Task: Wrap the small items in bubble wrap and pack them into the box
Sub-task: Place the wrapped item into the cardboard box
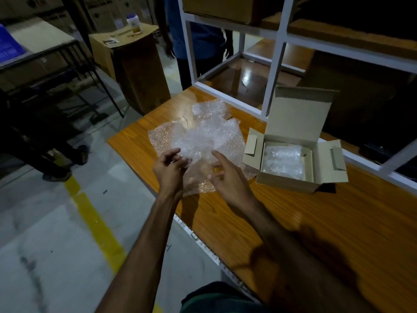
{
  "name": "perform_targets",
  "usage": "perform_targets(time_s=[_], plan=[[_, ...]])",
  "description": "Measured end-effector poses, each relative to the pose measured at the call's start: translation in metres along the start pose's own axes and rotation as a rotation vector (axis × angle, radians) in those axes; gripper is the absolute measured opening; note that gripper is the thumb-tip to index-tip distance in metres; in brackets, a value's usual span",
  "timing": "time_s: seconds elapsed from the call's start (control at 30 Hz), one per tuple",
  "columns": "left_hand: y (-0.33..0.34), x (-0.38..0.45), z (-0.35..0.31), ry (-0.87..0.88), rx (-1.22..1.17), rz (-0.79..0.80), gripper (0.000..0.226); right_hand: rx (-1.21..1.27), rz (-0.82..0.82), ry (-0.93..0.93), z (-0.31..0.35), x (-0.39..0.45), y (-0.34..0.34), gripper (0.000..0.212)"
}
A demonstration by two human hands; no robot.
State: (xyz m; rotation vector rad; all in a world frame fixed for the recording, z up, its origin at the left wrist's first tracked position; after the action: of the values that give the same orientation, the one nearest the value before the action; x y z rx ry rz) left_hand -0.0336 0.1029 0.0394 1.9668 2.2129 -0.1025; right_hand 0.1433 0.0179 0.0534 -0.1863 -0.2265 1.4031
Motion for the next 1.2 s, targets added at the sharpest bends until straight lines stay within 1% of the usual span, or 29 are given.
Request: perform_targets(time_s=[0.07,0.1,0.17,0.2,0.27,0.33,0.4,0.43,0.5,0.57,0.63,0.67,0.7,0.73,0.8,0.83,0.87,0.93,0.97,1.0,1.03,1.07,1.1,1.17,1.2], plan=[[0.012,-0.004,-0.004,-0.082,-0.085,0.153,0.036,-0.123,-0.003,-0.051,0.004,0.008,0.004,0.086],[0.016,-0.006,-0.006,-0.113,-0.106,0.237,0.037,-0.189,-0.020,-0.077,0.007,0.014,0.005,0.088],[0.023,-0.008,-0.009,-0.145,-0.115,0.382,0.039,-0.272,-0.062,-0.107,0.013,0.027,0.005,0.086],[0.024,-0.008,-0.010,-0.146,-0.110,0.437,0.041,-0.296,-0.084,-0.120,0.016,0.033,0.004,0.081],[0.025,-0.007,-0.015,-0.136,-0.109,0.495,0.044,-0.334,-0.127,-0.136,0.022,0.043,-0.002,0.055],[0.022,-0.005,-0.020,-0.108,-0.095,0.454,0.046,-0.311,-0.167,-0.147,0.030,0.051,-0.009,0.031],[0.017,-0.003,-0.027,-0.010,0.021,0.338,0.050,-0.211,-0.215,-0.154,0.040,0.059,-0.018,0.019],[0.016,-0.003,-0.034,0.076,0.139,0.278,0.053,-0.155,-0.237,-0.145,0.045,0.063,-0.023,0.017],[0.017,-0.004,-0.046,0.258,0.401,0.185,0.058,-0.030,-0.249,-0.104,0.051,0.070,-0.033,0.021],[0.023,-0.005,-0.055,0.380,0.552,0.133,0.067,0.234,-0.221,-0.014,0.055,0.071,-0.043,0.022],[0.032,-0.010,-0.061,0.467,0.644,0.110,0.079,0.608,-0.205,0.088,0.050,0.069,-0.056,0.024],[0.037,-0.014,-0.061,0.484,0.682,0.101,0.082,0.813,-0.192,0.143,0.047,0.064,-0.061,0.028],[0.041,-0.017,-0.057,0.463,0.690,0.089,0.081,0.991,-0.177,0.193,0.043,0.058,-0.065,0.035],[0.044,-0.024,-0.053,0.406,0.666,0.068,0.078,1.136,-0.169,0.239,0.038,0.051,-0.069,0.044],[0.047,-0.038,-0.031,0.202,0.519,0.021,0.066,1.325,-0.182,0.320,0.028,0.033,-0.079,0.051],[0.051,-0.049,-0.017,0.065,0.429,0.035,0.059,1.409,-0.176,0.341,0.024,0.023,-0.082,0.050],[0.060,-0.060,-0.001,-0.097,0.318,0.092,0.054,1.488,-0.161,0.354,0.020,0.014,-0.086,0.049],[0.084,-0.085,0.023,-0.449,0.014,0.276,0.048,1.602,-0.141,0.354,0.010,-0.004,-0.093,0.051],[0.097,-0.097,0.029,-0.600,-0.178,0.377,0.050,1.616,-0.153,0.364,0.003,-0.011,-0.095,0.053],[0.108,-0.105,0.028,-0.699,-0.349,0.449,0.055,1.604,-0.160,0.380,-0.001,-0.018,-0.097,0.053],[0.116,-0.110,0.023,-0.738,-0.484,0.493,0.060,1.568,-0.197,0.394,-0.008,-0.023,-0.099,0.054],[0.122,-0.111,0.015,-0.737,-0.543,0.504,0.061,1.541,-0.221,0.410,-0.014,-0.029,-0.102,0.053],[0.124,-0.105,0.011,-0.712,-0.565,0.492,0.057,1.511,-0.230,0.418,-0.018,-0.035,-0.104,0.052],[0.123,-0.094,-0.003,-0.648,-0.520,0.455,0.046,1.495,-0.257,0.408,-0.026,-0.045,-0.110,0.050],[0.118,-0.086,-0.009,-0.633,-0.469,0.419,0.047,1.472,-0.310,0.399,-0.032,-0.051,-0.115,0.051]])
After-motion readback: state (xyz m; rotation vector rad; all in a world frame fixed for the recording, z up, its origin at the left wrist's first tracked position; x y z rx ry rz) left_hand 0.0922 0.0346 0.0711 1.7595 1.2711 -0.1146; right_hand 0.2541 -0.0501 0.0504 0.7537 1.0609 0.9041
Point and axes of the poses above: each hand's wrist, its own x-axis towards the middle knuckle, its own y-axis out of the palm, z = x × y, the point moved 6 cm from there along x, towards the middle knuckle, and after that the axes turned 15 degrees about x, right-handed, at the moved point
